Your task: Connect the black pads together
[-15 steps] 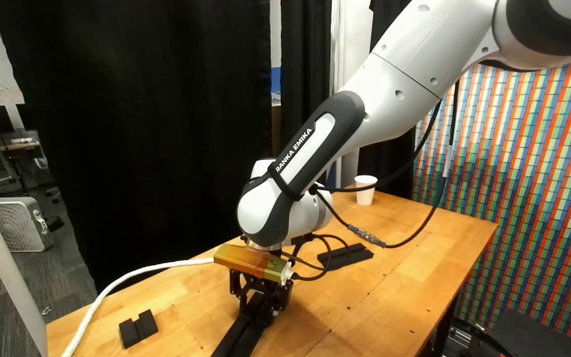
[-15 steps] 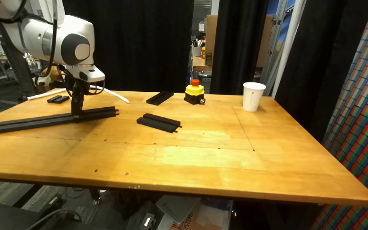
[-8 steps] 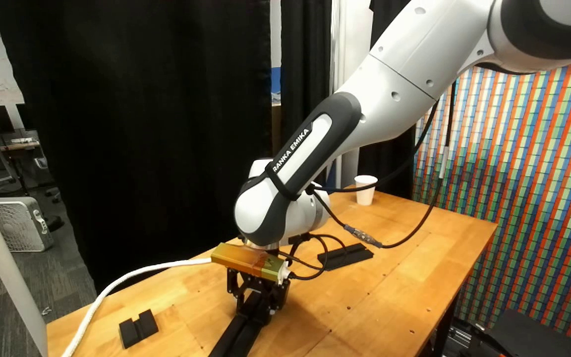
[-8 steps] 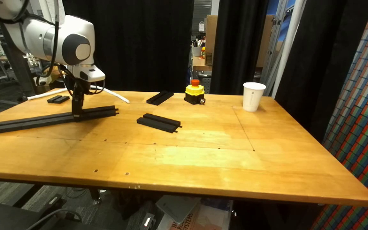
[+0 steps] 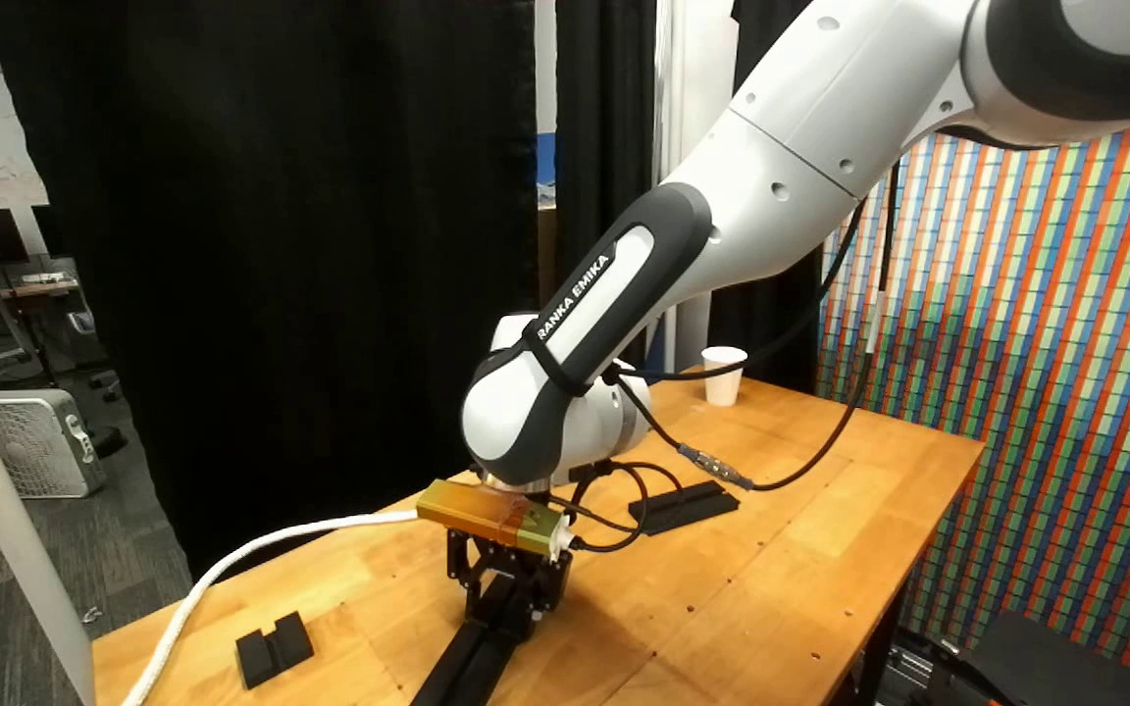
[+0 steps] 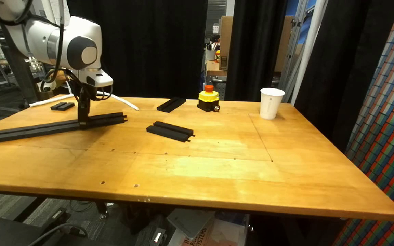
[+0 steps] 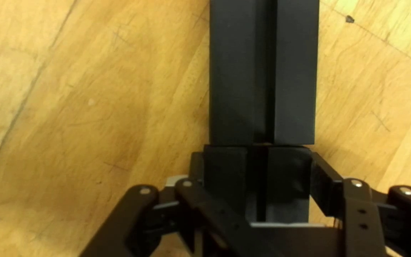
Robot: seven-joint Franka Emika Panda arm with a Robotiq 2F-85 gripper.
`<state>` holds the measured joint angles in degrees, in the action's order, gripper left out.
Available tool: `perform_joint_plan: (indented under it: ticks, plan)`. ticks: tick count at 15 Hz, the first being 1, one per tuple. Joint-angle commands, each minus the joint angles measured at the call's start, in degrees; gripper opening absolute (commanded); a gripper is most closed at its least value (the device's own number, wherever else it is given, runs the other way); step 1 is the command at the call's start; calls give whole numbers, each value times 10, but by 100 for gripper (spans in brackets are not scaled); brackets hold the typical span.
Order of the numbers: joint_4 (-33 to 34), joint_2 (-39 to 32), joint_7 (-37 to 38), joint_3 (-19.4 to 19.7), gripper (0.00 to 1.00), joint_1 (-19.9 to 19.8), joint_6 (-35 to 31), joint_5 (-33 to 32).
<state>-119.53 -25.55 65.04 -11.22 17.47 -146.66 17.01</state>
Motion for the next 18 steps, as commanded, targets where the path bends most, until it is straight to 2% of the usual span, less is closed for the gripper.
perform_joint_plan:
  ticks: [1,8,18]
  plan:
    - [19,-17,-17,4,45,2,4,-2]
    - [28,-18,-24,10,45,4,10,-10]
    - [58,-52,-75,-2,45,-3,27,7]
